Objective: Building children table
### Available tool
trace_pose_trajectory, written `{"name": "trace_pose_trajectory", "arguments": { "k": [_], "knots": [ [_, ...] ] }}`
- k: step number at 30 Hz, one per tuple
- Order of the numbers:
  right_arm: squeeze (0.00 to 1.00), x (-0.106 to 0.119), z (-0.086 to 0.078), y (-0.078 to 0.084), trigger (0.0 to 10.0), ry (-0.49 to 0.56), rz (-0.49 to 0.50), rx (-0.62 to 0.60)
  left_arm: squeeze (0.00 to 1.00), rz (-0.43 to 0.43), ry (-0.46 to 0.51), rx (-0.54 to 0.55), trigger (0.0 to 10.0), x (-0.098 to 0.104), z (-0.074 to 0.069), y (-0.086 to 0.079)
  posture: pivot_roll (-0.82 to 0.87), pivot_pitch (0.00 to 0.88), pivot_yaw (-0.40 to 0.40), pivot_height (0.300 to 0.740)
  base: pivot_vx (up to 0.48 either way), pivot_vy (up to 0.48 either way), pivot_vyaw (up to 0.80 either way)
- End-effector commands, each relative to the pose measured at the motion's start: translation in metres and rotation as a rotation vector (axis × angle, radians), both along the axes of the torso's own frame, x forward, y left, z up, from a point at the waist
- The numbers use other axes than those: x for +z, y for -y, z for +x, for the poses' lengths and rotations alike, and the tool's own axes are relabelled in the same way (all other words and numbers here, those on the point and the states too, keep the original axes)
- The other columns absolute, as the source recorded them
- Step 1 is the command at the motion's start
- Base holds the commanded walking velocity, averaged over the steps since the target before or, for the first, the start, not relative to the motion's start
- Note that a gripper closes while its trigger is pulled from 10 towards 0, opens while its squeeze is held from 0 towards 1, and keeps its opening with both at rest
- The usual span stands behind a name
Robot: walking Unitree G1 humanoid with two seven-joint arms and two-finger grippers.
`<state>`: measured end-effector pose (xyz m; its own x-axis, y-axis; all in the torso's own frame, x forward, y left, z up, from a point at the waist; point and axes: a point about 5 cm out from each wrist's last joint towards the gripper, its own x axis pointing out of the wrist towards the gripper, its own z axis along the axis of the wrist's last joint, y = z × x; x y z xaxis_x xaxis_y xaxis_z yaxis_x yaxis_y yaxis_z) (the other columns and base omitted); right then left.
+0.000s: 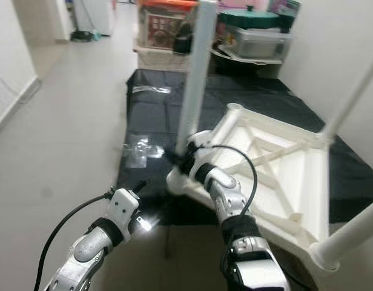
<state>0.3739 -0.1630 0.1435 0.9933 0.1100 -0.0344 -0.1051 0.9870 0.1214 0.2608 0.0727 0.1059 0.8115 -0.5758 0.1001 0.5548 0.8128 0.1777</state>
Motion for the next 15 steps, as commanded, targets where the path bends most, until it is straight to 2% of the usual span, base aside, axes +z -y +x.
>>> {"name": "trace_pose_trajectory", "arguments": {
  "k": [1,3,4,5,8,9,10,11,12,13,15],
  "knots": [
    [0.00,-0.013,-0.013,0.046,0.0,-0.059,0.010,-0.437,0.00,0.011,-0.019,-0.006,10.0,-0.004,-0.001,0.001,0.14,0.000,-0.106,0.740,0.000,0.000,0.00],
    [0.00,-0.014,-0.015,0.048,0.0,-0.063,0.007,-0.479,0.00,0.012,-0.019,-0.006,10.0,-0.004,0.000,0.001,0.14,0.000,-0.106,0.740,0.000,0.000,0.00],
    [0.00,-0.017,-0.021,0.043,0.0,-0.063,0.013,-0.530,0.00,0.012,-0.019,-0.006,10.0,-0.004,0.000,0.001,0.14,0.000,-0.103,0.740,0.000,0.000,0.00],
    [0.00,-0.017,-0.021,0.043,0.0,-0.063,0.013,-0.530,0.00,0.012,-0.019,-0.006,10.0,-0.004,0.000,0.001,0.14,0.000,-0.103,0.740,0.000,0.000,0.00],
    [0.00,-0.018,-0.029,0.019,0.0,-0.025,0.077,-0.557,0.00,0.014,-0.018,-0.006,10.0,-0.004,0.000,0.000,0.14,0.000,-0.103,0.740,0.000,0.000,0.00],
    [0.00,-0.018,-0.029,0.019,0.0,-0.025,0.077,-0.557,0.00,0.014,-0.018,-0.006,10.0,-0.004,0.000,0.000,0.14,0.000,-0.103,0.740,0.000,0.000,0.00],
    [0.00,-0.017,-0.028,0.012,10.0,-0.009,0.103,-0.544,0.00,0.015,-0.018,-0.005,10.0,-0.004,0.000,0.000,0.14,0.000,-0.103,0.740,0.000,0.000,0.00],
    [0.00,-0.013,-0.026,0.004,10.0,0.019,0.104,-0.501,0.00,0.016,-0.018,-0.005,10.0,-0.004,0.000,0.000,0.14,0.000,-0.102,0.740,0.000,0.000,0.00],
    [0.94,-0.010,-0.023,-0.003,10.0,0.045,0.106,-0.471,0.00,0.016,-0.017,-0.004,10.0,-0.004,0.000,0.000,0.14,0.000,-0.102,0.740,0.000,0.000,0.00],
    [1.00,-0.007,-0.019,-0.011,10.0,0.082,0.104,-0.397,0.00,0.017,-0.017,-0.004,10.0,-0.005,0.000,0.000,0.14,0.000,-0.102,0.740,0.000,0.000,0.00],
    [1.00,-0.006,-0.018,-0.012,10.0,0.089,0.101,-0.380,0.00,0.017,-0.017,-0.004,10.0,-0.005,0.000,0.000,0.14,0.000,-0.101,0.740,0.000,0.000,0.00]
  ]
}}
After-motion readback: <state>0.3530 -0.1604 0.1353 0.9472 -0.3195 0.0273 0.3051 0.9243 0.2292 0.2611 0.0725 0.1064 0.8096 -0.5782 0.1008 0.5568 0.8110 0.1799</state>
